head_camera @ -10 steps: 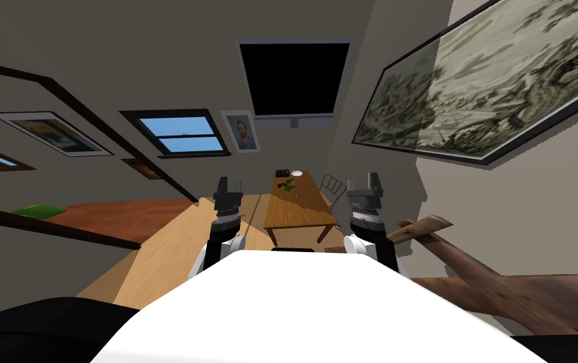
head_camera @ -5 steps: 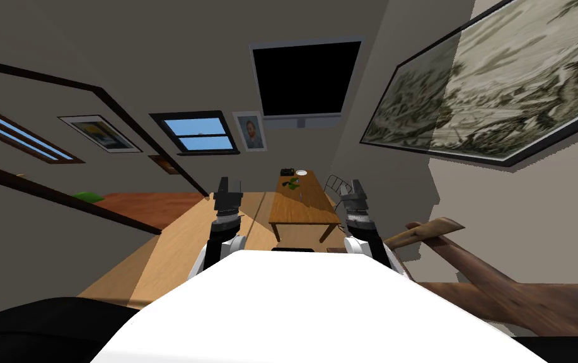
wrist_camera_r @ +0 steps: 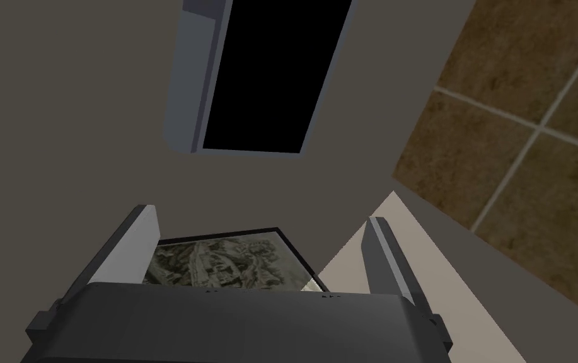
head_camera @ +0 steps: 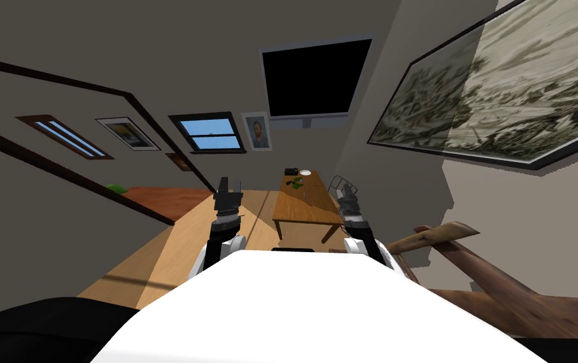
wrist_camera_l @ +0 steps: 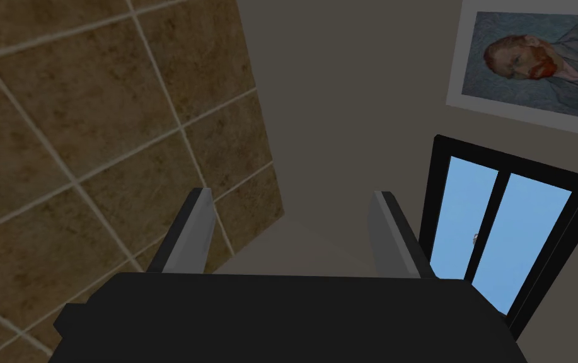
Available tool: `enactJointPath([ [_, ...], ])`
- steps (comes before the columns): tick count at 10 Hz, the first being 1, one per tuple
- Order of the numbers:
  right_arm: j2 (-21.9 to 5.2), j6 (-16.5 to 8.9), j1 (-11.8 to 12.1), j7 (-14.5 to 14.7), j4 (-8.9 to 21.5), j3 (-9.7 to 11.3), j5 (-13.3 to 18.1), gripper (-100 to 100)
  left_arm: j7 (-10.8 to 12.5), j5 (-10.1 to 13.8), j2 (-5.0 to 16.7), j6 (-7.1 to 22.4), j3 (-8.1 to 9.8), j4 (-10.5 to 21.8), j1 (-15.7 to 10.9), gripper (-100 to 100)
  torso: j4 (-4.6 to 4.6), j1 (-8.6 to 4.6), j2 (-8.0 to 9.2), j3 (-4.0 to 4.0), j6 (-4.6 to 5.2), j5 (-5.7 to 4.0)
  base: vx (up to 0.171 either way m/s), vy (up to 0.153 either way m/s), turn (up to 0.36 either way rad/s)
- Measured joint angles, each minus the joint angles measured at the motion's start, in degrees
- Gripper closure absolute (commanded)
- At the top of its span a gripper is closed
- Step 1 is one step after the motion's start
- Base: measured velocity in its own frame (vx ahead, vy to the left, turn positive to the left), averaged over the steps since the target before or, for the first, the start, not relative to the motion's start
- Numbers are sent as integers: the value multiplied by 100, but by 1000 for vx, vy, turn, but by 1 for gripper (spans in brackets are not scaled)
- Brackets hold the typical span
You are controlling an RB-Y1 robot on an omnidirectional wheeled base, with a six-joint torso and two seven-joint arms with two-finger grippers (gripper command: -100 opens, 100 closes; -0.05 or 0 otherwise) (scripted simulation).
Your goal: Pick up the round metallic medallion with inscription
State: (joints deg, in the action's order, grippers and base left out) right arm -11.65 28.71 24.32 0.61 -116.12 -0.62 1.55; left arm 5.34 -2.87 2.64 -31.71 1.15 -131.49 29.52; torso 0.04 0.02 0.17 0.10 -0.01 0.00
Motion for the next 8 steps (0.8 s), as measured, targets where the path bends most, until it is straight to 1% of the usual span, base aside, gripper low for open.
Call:
enactJointPath([
  [1, -19, 26, -6, 16, 144, 15, 54, -100, 0, 0, 0, 0, 0, 0, 1, 0, 0, 2, -2, -1, 2, 0, -44, 32, 148],
  [2, -93, 20, -9, 23, 253, 14, 135, -100, 0, 0, 0, 0, 0, 0, 0, 0, 0, 5, 0, 0, 1, 1, -37, 21, 89],
  [4, -234, 38, -98, 11, 586, -30, 245, -100, 0, 0, 0, 0, 0, 0, 0, 0, 0, 1, -3, -1, 0, 1, -35, 19, 152],
  [6, -296, 22, -215, 49, 946, -10, 399, -100, 0, 0, 0, 0, 0, 0, 0, 0, -1, 4, -7, -4, 0, 1, -28, 31, 138],
  [7, -300, 39, -234, 81, 1132, 6, 460, -100, 0, 0, 0, 0, 0, 0, 1, 0, -1, 3, -6, -3, 4, 1, -36, 37, 202],
  [8, -382, 47, -213, 84, 1276, -8, 541, -100, 0, 0, 0, 0, 0, 0, 0, 0, 0, 5, -4, -2, 1, 2, -29, 26, 117],
])
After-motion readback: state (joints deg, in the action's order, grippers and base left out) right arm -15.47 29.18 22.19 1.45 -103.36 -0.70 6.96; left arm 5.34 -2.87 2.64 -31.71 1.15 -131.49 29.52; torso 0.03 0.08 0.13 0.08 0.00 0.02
